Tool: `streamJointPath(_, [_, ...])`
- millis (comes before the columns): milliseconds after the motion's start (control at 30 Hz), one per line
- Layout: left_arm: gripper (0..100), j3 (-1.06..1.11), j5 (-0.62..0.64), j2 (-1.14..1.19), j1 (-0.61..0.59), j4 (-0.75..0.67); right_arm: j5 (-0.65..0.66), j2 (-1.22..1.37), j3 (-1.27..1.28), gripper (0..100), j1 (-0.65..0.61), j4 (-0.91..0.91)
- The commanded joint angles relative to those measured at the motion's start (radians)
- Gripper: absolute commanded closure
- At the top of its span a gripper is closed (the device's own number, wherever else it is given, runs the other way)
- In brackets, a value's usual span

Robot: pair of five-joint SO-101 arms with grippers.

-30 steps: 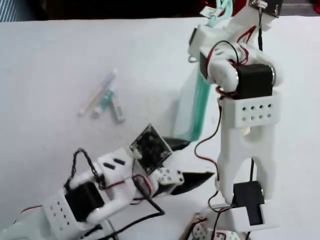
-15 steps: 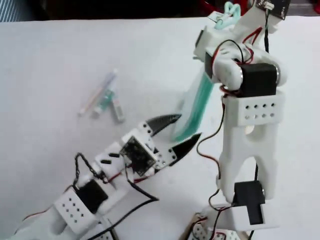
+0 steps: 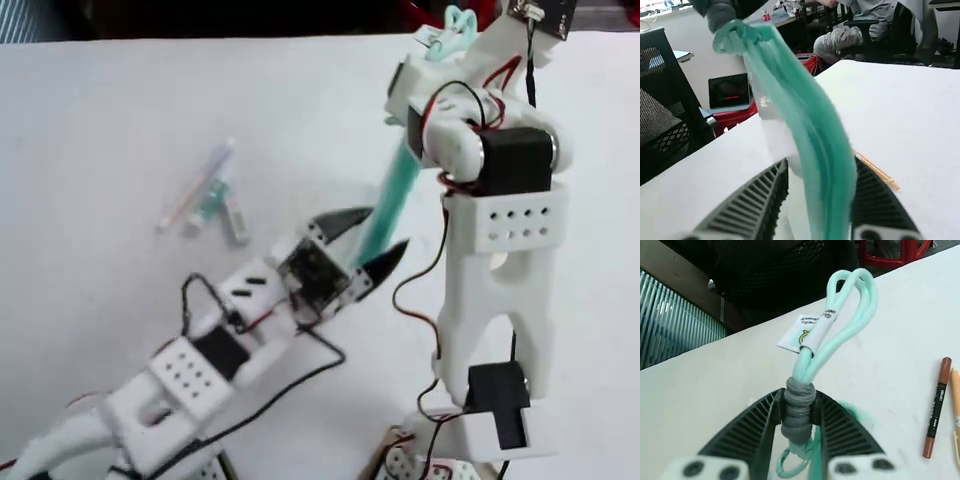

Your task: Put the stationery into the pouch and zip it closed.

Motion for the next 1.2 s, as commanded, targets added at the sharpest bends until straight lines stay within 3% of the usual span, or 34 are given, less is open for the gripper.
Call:
streamJointPath(0, [80,-0.097,0.075,0.186,-0.05,-0.083,0.0,-0.007,-0.011,97.8,0.001,0.024])
streamJointPath(400, [80,-0.043,0.072,0.154,-0.102,-0.1,0.002,-0.002,-0.009,97.8,0.081,0.03])
streamJointPath(667, [80,-0.018,0.072,0.157,-0.021,-0.101,0.003,-0.004,0.002,97.8,0.147,0.039])
streamJointPath(867, [80,-0.064,0.072,0.205,-0.045,-0.114,0.003,-0.005,0.046,97.8,0.16,0.036])
streamJointPath(1033, [99,-0.137,0.017,0.341,-0.067,-0.114,0.011,-0.013,0.043,97.8,0.173,0.036])
streamJointPath(1167, [98,-0.138,-0.118,0.326,-0.111,-0.104,0.086,-0.015,0.037,98.0,0.228,0.03])
